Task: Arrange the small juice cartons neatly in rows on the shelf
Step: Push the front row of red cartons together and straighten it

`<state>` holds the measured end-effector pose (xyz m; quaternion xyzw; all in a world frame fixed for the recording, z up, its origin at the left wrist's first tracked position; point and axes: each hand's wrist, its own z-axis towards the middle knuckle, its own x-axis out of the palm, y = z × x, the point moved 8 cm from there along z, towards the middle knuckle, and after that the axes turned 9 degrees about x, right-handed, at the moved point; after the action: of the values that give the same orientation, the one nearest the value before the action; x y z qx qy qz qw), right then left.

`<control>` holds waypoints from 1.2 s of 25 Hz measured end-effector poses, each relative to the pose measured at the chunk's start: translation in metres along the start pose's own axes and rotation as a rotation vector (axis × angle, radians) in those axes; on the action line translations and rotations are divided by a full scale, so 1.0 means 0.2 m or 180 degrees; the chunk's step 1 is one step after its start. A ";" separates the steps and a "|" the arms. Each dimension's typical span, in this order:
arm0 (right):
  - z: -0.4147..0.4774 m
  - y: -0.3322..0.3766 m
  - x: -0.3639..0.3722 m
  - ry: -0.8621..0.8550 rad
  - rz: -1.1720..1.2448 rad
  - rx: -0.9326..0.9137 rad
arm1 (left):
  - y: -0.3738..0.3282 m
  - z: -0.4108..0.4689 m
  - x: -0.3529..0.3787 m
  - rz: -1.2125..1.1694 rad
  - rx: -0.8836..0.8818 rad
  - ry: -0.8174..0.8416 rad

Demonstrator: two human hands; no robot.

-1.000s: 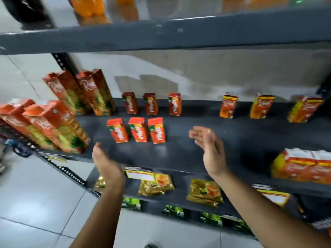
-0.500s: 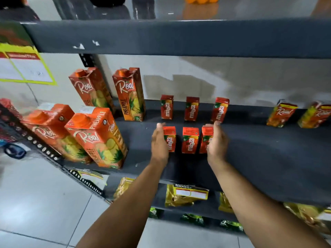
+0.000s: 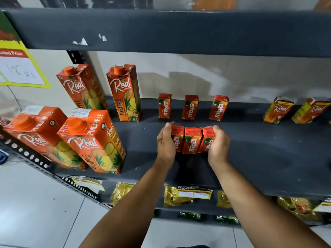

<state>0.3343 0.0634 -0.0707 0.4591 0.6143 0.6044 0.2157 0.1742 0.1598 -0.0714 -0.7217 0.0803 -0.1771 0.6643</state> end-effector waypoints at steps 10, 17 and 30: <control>-0.03 0.01 0.02 -0.0079 -0.0121 -0.0052 | 0.00 -0.01 0.00 0.0098 -0.0024 -0.0039; -0.03 0.00 0.02 -0.0091 -0.0072 0.0146 | -0.01 -0.04 0.00 0.0035 0.0007 -0.0099; -0.29 0.02 -0.11 -0.0045 -0.0341 0.0092 | 0.05 -0.26 -0.04 -0.0041 -0.0129 -0.0037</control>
<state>0.2985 0.0137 -0.0636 0.4328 0.6451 0.5799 0.2454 0.1493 0.1138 -0.0800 -0.7365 0.0753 -0.1754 0.6489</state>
